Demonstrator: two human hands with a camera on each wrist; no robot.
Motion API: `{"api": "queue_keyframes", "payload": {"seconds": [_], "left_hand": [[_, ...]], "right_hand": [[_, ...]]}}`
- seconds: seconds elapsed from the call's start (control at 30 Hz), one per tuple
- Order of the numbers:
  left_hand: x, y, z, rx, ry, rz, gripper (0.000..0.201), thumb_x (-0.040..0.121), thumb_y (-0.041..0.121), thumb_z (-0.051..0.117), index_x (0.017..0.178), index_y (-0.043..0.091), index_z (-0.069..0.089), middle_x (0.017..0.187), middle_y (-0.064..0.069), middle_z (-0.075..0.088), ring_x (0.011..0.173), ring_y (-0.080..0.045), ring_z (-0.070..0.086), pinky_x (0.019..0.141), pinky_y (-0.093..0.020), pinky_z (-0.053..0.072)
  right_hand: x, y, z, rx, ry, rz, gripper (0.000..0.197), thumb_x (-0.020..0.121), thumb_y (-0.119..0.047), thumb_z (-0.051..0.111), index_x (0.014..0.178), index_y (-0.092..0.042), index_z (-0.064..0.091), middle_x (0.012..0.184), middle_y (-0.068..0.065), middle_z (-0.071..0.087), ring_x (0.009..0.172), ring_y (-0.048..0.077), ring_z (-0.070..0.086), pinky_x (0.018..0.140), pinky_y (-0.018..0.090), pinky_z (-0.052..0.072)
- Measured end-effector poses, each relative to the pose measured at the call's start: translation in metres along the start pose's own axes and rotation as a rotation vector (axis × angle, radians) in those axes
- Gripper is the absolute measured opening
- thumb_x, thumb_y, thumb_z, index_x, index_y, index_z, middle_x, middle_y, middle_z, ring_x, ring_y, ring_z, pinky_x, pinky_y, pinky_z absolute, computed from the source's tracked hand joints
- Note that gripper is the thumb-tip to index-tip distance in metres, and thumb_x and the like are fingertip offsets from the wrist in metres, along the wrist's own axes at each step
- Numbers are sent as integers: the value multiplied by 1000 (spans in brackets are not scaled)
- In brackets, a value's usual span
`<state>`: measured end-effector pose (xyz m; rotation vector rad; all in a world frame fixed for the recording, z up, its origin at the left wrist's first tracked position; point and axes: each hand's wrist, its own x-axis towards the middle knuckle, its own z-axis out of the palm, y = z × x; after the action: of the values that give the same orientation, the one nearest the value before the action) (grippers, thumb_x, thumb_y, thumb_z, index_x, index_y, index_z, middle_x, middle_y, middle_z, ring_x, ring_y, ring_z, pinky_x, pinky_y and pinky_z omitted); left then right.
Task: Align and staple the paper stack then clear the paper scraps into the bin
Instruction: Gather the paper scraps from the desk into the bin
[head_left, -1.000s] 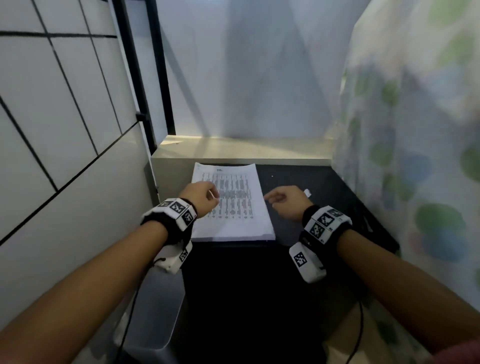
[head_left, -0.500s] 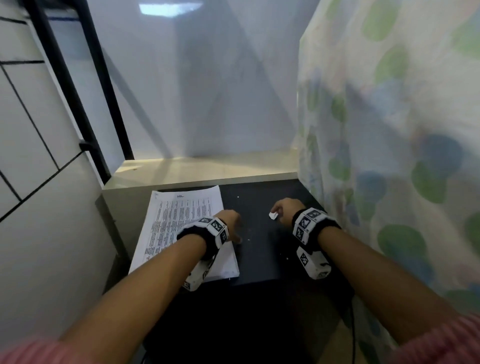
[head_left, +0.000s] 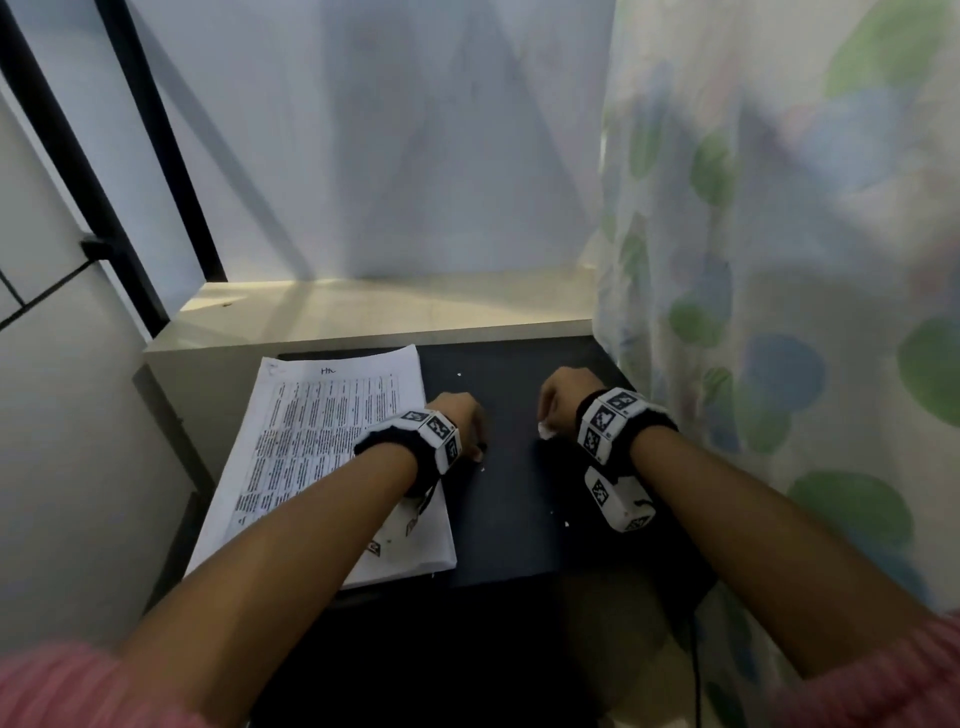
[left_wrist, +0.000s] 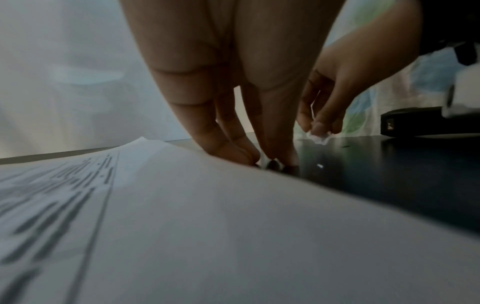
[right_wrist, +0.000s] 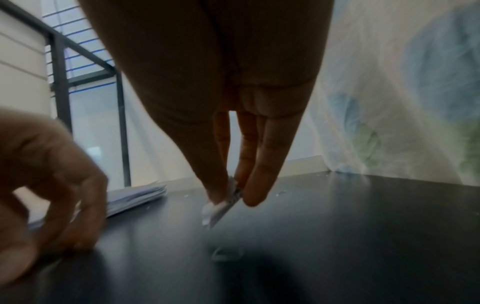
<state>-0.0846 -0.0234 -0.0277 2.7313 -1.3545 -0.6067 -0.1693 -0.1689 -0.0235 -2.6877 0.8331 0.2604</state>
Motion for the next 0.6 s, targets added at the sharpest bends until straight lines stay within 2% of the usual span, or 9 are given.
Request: {"api": "queue_keyframes", "payload": {"seconds": [0.17, 0.23, 0.3, 0.33, 0.5, 0.6], "left_hand": [[12, 3, 0, 27, 8, -30, 36, 80, 21, 72, 113, 6, 67, 120, -11, 67, 112, -27, 63, 92, -32, 51], [16, 2, 1, 34, 13, -42, 38, 81, 21, 72, 113, 2, 65, 120, -14, 66, 112, -29, 63, 91, -32, 51], [19, 2, 3, 33, 9, -47, 37, 81, 20, 71, 113, 1, 65, 119, -15, 66, 110, -30, 63, 91, -32, 51], [20, 2, 4, 36, 3, -50, 37, 82, 20, 70, 113, 1, 64, 119, -15, 66, 110, -29, 63, 91, -32, 51], [23, 5, 8, 65, 0, -74, 39, 89, 18, 62, 122, -1, 57, 128, -16, 59, 117, -30, 59, 95, -33, 48], [20, 10, 10, 93, 16, -50, 34, 92, 14, 57, 121, -3, 57, 127, -18, 59, 116, -31, 59, 93, -32, 48]], "right_hand": [[15, 26, -24, 86, 144, 120, 25, 75, -20, 77, 95, -7, 74, 105, 11, 73, 101, 24, 67, 79, 24, 49], [27, 36, -26, 70, 145, 198, 33, 79, -25, 73, 106, -6, 70, 116, 11, 68, 110, 26, 63, 90, 28, 50], [36, 40, -23, 37, 114, 277, 47, 82, -33, 68, 122, -9, 61, 132, 10, 58, 123, 28, 54, 103, 38, 45], [40, 40, -21, 23, 102, 294, 49, 83, -36, 67, 123, -10, 60, 134, 9, 56, 125, 28, 52, 105, 40, 44], [61, 30, -18, 6, 141, 311, 47, 80, -35, 71, 113, -2, 65, 121, 17, 64, 111, 35, 61, 97, 44, 50], [66, 23, -17, 8, 145, 282, 37, 81, -27, 69, 110, -4, 68, 117, 15, 66, 109, 32, 62, 94, 39, 51]]}}
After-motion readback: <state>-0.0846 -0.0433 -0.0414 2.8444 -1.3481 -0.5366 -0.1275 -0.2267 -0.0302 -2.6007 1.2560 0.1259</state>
